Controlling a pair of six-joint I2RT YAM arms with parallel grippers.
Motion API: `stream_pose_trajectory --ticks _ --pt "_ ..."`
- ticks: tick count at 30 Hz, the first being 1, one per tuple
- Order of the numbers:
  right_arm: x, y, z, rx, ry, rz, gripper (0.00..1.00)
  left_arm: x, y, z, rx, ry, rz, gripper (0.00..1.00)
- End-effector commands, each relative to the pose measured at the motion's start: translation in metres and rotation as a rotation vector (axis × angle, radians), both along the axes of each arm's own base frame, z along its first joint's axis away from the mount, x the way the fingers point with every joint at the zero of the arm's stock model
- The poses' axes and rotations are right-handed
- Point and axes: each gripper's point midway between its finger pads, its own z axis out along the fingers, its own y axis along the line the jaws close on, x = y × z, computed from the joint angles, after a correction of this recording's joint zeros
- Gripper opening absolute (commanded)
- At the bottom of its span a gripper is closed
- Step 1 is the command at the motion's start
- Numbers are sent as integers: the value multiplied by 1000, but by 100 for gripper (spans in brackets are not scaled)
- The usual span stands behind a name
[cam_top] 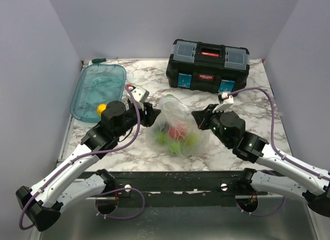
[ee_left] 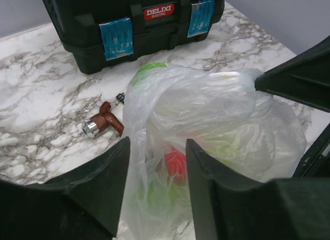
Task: Take the fake fruits out of the plastic bag
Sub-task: Untie the plastic bag at the center of the board.
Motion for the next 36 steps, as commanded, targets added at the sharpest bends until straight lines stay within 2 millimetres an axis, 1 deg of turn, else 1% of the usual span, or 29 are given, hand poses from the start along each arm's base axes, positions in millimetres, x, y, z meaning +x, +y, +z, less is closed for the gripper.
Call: stream_pose_trajectory --ticks 1,5,8,9,10,12,14,18,24,27,31,33,34,35,36 --pt "-6 18 22 -49 -74 136 1 -4 -8 13 32 -69 -85 53" --pt "-17 43 15 -107 -82 301 1 11 -5 5 90 -31 -21 60" --pt "-30 65 7 -147 -78 456 1 20 -5 -5 125 -6 7 61" --pt "-31 70 5 -156 -72 482 1 22 -5 -6 123 5 19 61" --pt "-32 74 2 -166 -62 500 1 27 0 -6 123 5 61 61" --pt "-36 82 -4 -170 -46 547 1 30 2 -9 135 4 74 61" --pt "-36 85 -8 -169 -38 560 1 29 1 -13 151 16 63 61" --pt "-43 91 -14 -170 -31 613 1 35 5 -17 160 23 107 61" --pt "-45 91 -17 -180 -34 627 1 40 -4 -38 218 95 79 61" --pt "-45 91 -15 -170 -39 627 1 34 -13 -43 215 120 24 61" --pt "-47 91 -13 -163 -35 635 1 16 -31 -45 192 143 -120 61" --pt "-48 90 -13 -166 -34 633 1 10 -35 -44 192 159 -159 61" --pt "-48 89 -14 -167 -34 630 1 9 -35 -45 196 165 -167 59" --pt "-47 88 -13 -167 -35 624 1 10 -35 -45 199 165 -161 53" --pt "-47 87 -13 -168 -32 618 1 13 -32 -46 207 165 -135 41"
